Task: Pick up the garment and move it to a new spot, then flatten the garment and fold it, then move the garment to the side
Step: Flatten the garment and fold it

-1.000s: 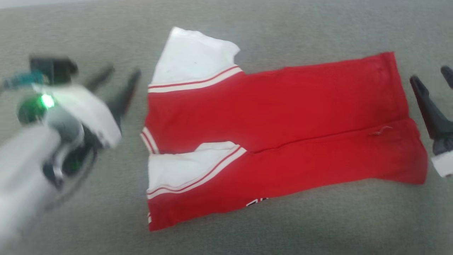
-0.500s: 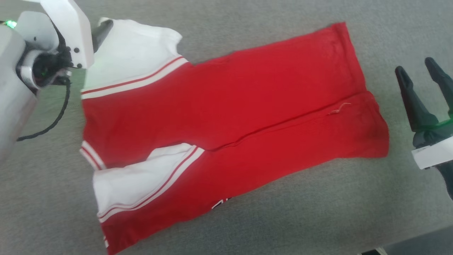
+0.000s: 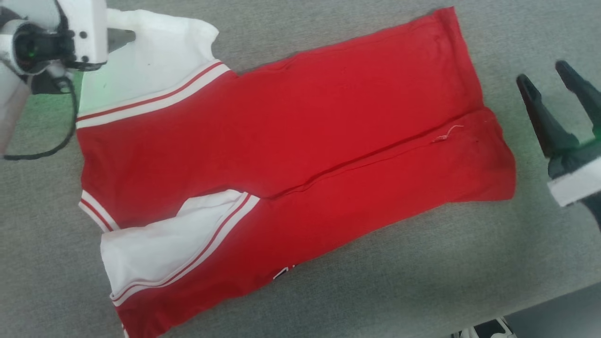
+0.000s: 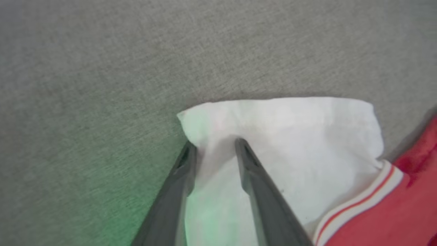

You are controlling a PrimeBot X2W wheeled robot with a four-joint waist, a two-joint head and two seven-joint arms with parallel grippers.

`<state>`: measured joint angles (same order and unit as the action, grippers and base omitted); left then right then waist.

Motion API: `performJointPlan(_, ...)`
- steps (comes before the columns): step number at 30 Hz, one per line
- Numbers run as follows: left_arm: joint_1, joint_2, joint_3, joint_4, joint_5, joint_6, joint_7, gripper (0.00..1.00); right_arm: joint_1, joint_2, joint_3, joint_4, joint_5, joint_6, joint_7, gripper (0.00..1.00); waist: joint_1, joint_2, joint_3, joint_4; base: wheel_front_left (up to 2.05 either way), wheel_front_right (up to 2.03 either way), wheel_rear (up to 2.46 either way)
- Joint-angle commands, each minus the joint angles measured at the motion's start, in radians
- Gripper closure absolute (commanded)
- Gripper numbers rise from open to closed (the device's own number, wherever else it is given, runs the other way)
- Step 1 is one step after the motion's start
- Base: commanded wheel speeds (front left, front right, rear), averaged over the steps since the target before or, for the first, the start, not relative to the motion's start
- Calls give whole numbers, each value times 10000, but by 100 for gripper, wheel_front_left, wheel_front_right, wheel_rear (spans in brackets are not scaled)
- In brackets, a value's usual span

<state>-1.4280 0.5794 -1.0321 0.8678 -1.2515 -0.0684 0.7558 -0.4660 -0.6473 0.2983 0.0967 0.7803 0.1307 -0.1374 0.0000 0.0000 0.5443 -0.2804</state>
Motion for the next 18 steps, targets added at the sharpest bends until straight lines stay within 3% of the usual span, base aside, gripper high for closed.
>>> performJointPlan(1, 287, -344, -131, 30, -140, -123, 142, 100, -369, -97, 133, -26, 129, 0, 222, 0, 0, 0, 43, 92, 0, 0, 0)
performJointPlan(7, 211, -843, -135, 67, -118, -372, -319, 100, -2373, -570, 1404, 615, 694, 0, 2428, 0, 0, 0, 110, 585, 0, 0, 0)
performJointPlan(12, 96, -1438, -130, 127, -214, -522, -618, 100, -4115, -754, 2281, 1863, 1878, 0, 4715, 0, 0, 0, 220, 1173, 0, 0, 0)
performJointPlan(18, -259, -1935, -213, 193, -151, -600, -838, 100, -5665, -766, 3417, 3418, 2371, 1, 6728, 0, 0, 0, 493, 1628, 0, 0, 0)
